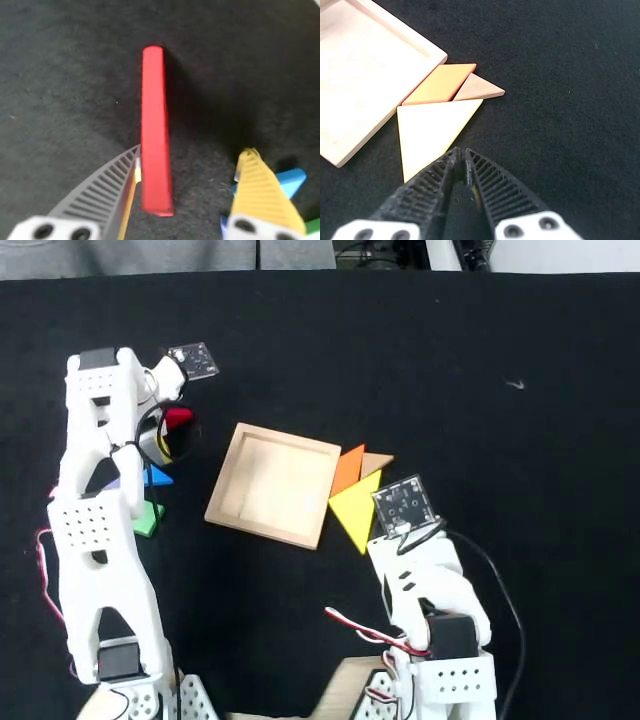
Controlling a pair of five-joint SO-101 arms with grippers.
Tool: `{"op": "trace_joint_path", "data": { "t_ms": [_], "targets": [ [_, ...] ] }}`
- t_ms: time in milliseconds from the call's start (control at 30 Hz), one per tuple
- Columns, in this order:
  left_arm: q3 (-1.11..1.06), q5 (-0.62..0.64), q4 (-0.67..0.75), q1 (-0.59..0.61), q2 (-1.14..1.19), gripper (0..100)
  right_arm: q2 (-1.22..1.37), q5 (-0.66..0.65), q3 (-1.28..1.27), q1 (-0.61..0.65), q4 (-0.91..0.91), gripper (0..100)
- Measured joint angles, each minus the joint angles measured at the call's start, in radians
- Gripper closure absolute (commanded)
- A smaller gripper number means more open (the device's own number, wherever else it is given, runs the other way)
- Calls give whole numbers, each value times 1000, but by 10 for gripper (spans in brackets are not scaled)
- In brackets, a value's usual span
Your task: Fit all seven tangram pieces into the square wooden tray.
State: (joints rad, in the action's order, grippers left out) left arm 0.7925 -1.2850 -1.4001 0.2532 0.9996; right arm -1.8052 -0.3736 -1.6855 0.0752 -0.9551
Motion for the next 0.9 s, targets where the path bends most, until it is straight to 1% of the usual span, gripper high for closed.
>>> {"op": "trace_joint_path", "data": {
  "t_ms": [67, 233, 333, 467, 567, 633, 833, 900],
  "targets": [
    [75, 0, -46, 0, 35, 723, 0, 0, 0, 0, 0, 986],
    [272, 0, -178, 0, 133, 873, 0, 0, 0, 0, 0, 986],
    [385, 0, -282, -3, 178, 929, 0, 0, 0, 0, 0, 986],
    [539, 3, -339, 3, 221, 940, 0, 0, 0, 0, 0, 986],
    [589, 41, -344, 2, 222, 962, 0, 0, 0, 0, 0, 986],
    [597, 71, -344, -3, 222, 971, 0, 0, 0, 0, 0, 986],
    [601, 218, -344, -38, 206, 971, 0, 0, 0, 0, 0, 986],
    [557, 261, -350, -55, 153, 971, 0, 0, 0, 0, 0, 986]
  ]
}}
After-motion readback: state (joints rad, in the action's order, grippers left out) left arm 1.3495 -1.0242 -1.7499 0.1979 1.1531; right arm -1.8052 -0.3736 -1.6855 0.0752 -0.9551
